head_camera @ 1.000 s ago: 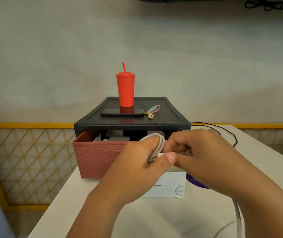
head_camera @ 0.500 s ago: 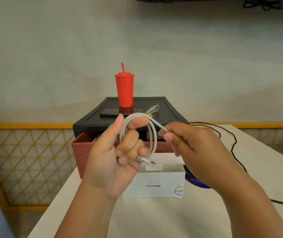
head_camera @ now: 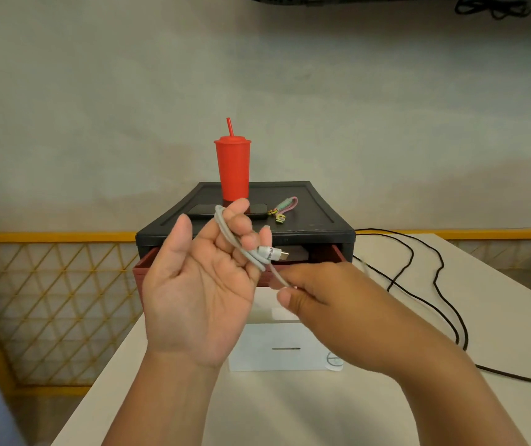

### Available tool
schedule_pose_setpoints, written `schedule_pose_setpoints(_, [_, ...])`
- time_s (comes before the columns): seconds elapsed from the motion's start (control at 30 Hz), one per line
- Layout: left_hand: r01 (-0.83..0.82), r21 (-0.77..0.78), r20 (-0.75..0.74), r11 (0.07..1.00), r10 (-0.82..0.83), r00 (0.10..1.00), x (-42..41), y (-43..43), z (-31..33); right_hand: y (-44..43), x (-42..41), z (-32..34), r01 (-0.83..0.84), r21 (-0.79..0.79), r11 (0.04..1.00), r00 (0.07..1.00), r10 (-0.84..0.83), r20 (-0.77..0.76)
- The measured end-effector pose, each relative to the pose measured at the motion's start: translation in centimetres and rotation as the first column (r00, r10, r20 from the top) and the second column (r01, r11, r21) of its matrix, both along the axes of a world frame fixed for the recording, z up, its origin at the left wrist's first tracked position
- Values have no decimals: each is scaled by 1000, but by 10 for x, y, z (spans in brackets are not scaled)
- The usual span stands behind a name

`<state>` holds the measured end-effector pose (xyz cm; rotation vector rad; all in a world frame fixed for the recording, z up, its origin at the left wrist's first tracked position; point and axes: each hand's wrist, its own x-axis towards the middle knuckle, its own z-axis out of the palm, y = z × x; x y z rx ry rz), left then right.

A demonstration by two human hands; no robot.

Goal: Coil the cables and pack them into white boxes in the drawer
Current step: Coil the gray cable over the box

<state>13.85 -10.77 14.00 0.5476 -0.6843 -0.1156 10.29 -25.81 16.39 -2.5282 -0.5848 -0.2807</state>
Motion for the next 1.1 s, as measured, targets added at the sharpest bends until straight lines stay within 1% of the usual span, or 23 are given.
schedule_pose_setpoints(0.07, [-153, 43, -43, 987, 155, 987, -2, -3, 0, 2, 0, -2, -35, -30, 999, 999, 34, -36])
schedule_pose_setpoints(0.13, [-314, 179, 39, 932, 313, 949, -8, -12, 0, 1, -1, -3, -33, -77, 996, 999, 31, -33])
schedule_pose_setpoints(0.17, [-380, 286, 98, 880, 367, 925, -6, -17, 2, 0, -3, -1, -20, -98, 995, 1000, 18, -24])
schedule_pose_setpoints(0.2, [-441, 415, 155, 796, 415, 896, -3, -21, 2, -2, -5, 1, -4, -119, 993, 1000, 3, -12])
schedule_pose_setpoints(0.23, [-483, 542, 216, 688, 441, 871, -2, -24, 2, -3, -7, 4, 14, -135, 991, 1000, -13, 7])
schedule_pose_setpoints(0.27, [-500, 637, 270, 587, 437, 858, 2, -25, -1, -5, -10, 7, 31, -137, 990, 999, -27, 35])
schedule_pose_setpoints(0.3, [-524, 681, 343, 511, 410, 845, 3, -26, -5, -7, -11, 9, 45, -126, 991, 997, -36, 72])
schedule_pose_setpoints(0.33, [-578, 674, 439, 459, 380, 814, 1, -27, -8, -9, -12, 10, 54, -103, 993, 993, -42, 112])
schedule_pose_setpoints(0.37, [-622, 654, 516, 430, 347, 783, -4, -27, -10, -11, -12, 11, 59, -72, 996, 988, -49, 144])
schedule_pose_setpoints(0.4, [-631, 649, 549, 425, 312, 775, -10, -26, -12, -13, -12, 12, 65, -33, 997, 985, -59, 162])
schedule_pose_setpoints(0.5, [-635, 661, 582, 399, 262, 770, -12, -20, -13, -19, -9, 12, 63, 147, 987, 983, -87, 164])
schedule_pose_setpoints(0.6, [-602, 680, 558, 419, 236, 795, -13, -20, -6, -23, -6, 12, 6, 327, 945, 972, -82, 221])
schedule_pose_setpoints(0.67, [-578, 684, 540, 446, 224, 811, -14, -22, -4, -23, -5, 12, -28, 385, 923, 968, -72, 242])
schedule_pose_setpoints(0.77, [-512, 656, 471, 555, 229, 852, -14, -22, -2, -23, -3, 10, -95, 450, 888, 971, -17, 240])
schedule_pose_setpoints(0.83, [-426, 619, 348, 660, 256, 902, -15, -21, 0, -24, -1, 9, -133, 484, 865, 965, 1, 264])
schedule_pose_setpoints(0.9, [-337, 555, 240, 761, 242, 940, -14, -17, -1, -24, 2, 9, -121, 464, 877, 954, -25, 297])
schedule_pose_setpoints(0.97, [-210, 456, 185, 865, 139, 973, -12, -13, 0, -24, 4, 8, -102, 452, 886, 953, -44, 301])
schedule_pose_setpoints(1.0, [-119, 397, 169, 910, 55, 984, -10, -10, 0, -24, 5, 7, -92, 451, 888, 955, -50, 294])
schedule_pose_setpoints(1.07, [103, 259, 144, 960, -144, 979, -3, -4, 0, -23, 7, 4, -81, 453, 888, 963, -48, 266])
schedule_pose_setpoints(1.1, [227, 180, 140, 957, -253, 957, 0, -1, 0, -21, 8, 3, -80, 450, 889, 968, -38, 247])
